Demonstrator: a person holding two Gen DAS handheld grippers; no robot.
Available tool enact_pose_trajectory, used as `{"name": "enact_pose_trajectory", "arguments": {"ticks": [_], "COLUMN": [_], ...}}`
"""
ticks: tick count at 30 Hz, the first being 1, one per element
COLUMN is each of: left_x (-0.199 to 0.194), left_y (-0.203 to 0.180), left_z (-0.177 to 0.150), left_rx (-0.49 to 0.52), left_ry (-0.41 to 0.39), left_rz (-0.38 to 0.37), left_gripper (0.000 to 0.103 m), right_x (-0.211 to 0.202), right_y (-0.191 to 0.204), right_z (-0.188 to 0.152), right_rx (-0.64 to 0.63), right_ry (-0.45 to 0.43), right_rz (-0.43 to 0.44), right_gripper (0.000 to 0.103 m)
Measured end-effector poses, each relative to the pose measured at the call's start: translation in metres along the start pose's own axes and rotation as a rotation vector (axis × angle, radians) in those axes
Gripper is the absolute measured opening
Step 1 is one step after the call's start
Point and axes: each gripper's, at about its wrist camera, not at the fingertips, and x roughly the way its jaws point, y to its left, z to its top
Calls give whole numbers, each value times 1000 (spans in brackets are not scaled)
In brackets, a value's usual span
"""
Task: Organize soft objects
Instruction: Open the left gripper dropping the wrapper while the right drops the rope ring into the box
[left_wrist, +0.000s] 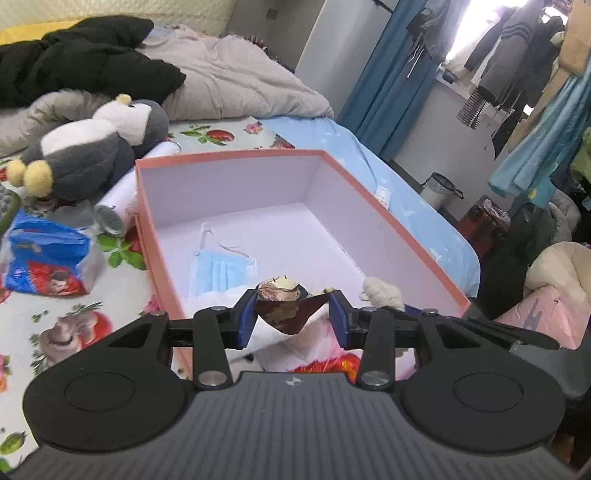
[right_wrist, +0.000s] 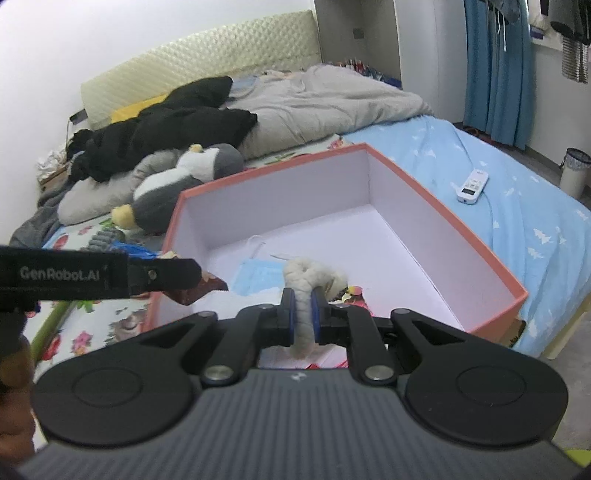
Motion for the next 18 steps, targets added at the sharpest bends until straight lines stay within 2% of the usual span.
{"name": "enact_pose_trajectory", "arguments": {"ticks": [6,12,14,15,17,18], "left_x": [46,75,78,79,80,78], "left_y": [4,6,6,6,7,7], "left_z": [12,11,10,10,11,11], "left_rx": [-12,-16,-15,-11,-12,-9], "left_ry": [43,73,74,73,79,72], "left_rz": [6,19,21,21,31,30], "left_gripper": [47,47,48,51,58,59], "right_x": [33,56,58,59,59,56], "right_y": [-14,-21,-22,-22,-23,-23], "right_z": [4,2,1,0,0,0], "right_rx": [18,32,30,31,44,49], "right_ry": [40,90,105,114,123,121], "right_rz": [-9,-2,1,1,5,9], "right_gripper": [14,14,21,23,37,38]}}
